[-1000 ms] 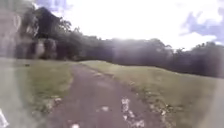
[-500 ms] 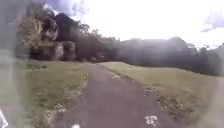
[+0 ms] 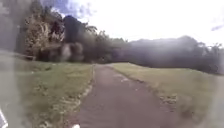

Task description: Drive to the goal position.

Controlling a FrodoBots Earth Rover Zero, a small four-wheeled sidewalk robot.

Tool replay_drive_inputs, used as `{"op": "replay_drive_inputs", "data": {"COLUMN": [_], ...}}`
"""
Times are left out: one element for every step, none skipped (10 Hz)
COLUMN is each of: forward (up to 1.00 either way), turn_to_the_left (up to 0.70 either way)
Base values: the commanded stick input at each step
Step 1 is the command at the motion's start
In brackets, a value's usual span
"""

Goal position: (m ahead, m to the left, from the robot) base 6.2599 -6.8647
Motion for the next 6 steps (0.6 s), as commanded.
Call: {"op": "replay_drive_inputs", "data": {"forward": [1.00, 1.00, 1.00, 1.00, 1.00, 1.00], "turn_to_the_left": [0.00, 0.00, 0.00, -0.11, -0.29, -0.36]}}
